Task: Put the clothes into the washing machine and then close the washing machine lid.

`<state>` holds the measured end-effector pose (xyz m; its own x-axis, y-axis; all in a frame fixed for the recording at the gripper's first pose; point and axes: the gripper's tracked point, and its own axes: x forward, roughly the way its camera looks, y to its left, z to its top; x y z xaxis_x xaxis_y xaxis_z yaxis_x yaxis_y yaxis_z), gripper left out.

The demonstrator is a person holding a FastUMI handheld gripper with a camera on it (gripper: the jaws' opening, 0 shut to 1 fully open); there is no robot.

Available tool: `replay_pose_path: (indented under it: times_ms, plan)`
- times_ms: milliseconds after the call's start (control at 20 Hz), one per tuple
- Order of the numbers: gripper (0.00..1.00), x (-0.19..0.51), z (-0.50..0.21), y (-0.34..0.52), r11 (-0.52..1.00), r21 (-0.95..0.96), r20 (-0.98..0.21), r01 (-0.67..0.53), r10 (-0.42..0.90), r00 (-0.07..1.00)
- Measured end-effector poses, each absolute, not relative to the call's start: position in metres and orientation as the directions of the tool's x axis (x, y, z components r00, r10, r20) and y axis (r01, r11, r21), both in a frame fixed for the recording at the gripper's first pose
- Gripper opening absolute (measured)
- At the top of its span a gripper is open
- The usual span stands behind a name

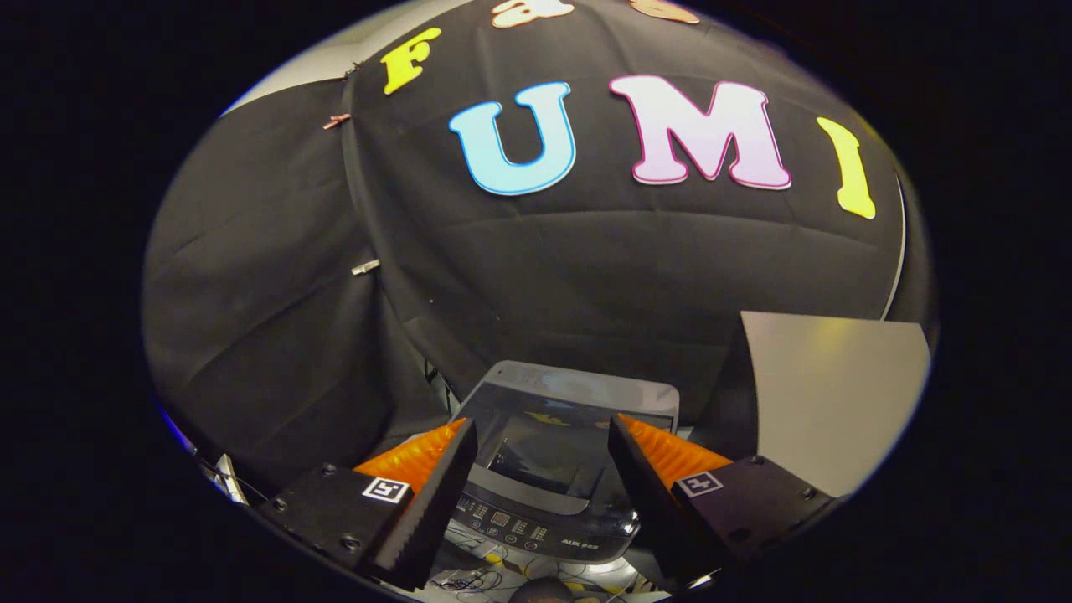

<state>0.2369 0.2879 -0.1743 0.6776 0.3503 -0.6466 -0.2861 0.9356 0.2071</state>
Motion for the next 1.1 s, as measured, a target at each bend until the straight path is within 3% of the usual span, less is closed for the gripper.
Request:
replay_pose_path:
  times_ms: [750, 1100]
  plan:
    - [0.99, 0.122, -0.025, 0.18, 0.936, 0.102, -0.291, -0.338, 0.353, 0.889]
    - [0.98, 0.06, 0.015, 0.12, 0.961, 0.063, -0.149, -0.268, 0.274, 0.95]
